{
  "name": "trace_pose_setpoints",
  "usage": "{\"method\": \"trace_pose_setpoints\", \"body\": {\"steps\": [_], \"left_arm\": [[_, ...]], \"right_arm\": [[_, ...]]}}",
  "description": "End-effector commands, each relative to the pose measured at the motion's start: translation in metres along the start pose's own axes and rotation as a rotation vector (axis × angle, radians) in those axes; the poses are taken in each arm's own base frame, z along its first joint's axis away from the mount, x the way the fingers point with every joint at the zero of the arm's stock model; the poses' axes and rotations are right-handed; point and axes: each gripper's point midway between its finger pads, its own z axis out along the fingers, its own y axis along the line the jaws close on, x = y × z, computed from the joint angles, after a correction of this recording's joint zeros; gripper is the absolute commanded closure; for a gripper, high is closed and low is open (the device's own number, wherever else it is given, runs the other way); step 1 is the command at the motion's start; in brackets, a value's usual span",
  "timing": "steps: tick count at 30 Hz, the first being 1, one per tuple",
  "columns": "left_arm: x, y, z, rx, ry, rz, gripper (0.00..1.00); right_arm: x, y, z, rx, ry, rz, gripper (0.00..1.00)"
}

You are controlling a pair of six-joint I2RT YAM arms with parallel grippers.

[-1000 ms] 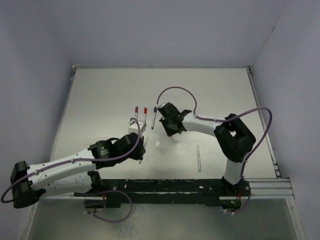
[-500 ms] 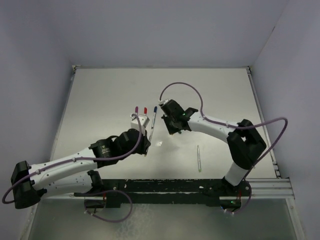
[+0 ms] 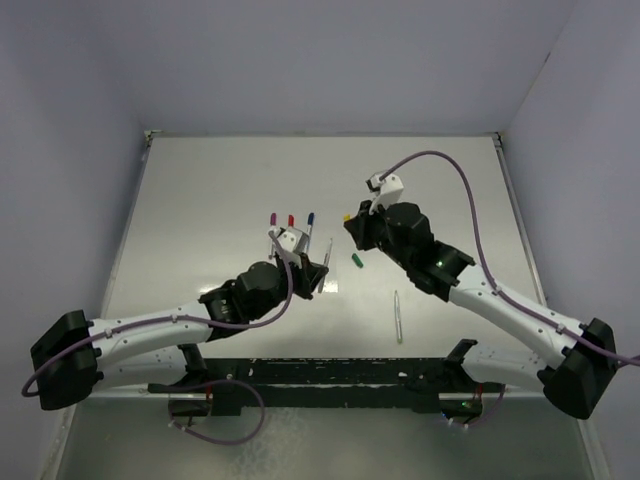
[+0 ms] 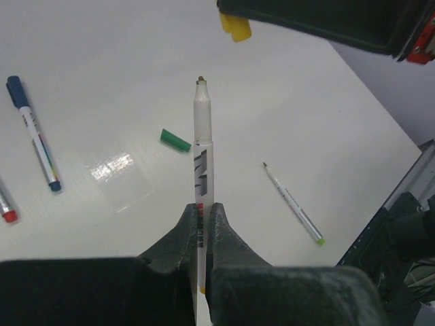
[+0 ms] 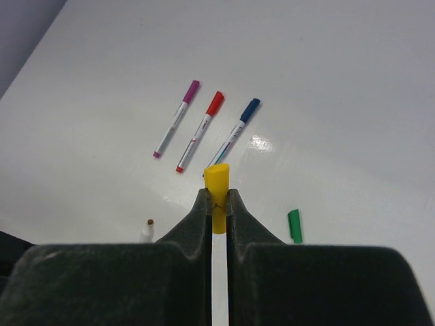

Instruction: Insert the pens into the pen caps

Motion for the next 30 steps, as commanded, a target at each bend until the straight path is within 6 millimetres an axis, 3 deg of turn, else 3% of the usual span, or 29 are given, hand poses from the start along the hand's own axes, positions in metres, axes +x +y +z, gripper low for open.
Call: {"method": "trace_pose_setpoints", "body": {"steps": [1,5,11,30], "left_arm": [[-0.054,-0.037,0.010,0.155,-0.210,-0.020,1.00],[-0.058,-0.048,0.020,0.188,-0.221,-0.024,1.00],[-0.057,-0.051,0.024,0.199,-0.219,-0.042,1.00],[-0.065,-0.054,0.031,0.194,-0.243,-0.058,1.00]], "right_arm": [[-0.033,0.009,-0.008,-0.047,-0.180,0.088,1.00],[-0.049,0.010,-0.020,-0.091,-0.311,0.130,1.00],[-0.057,0.007,-0.030,-0.095,-0.386,0.162,1.00],[-0.049,0.012,-0.031,-0.154,-0.411,0.227,1.00]]}}
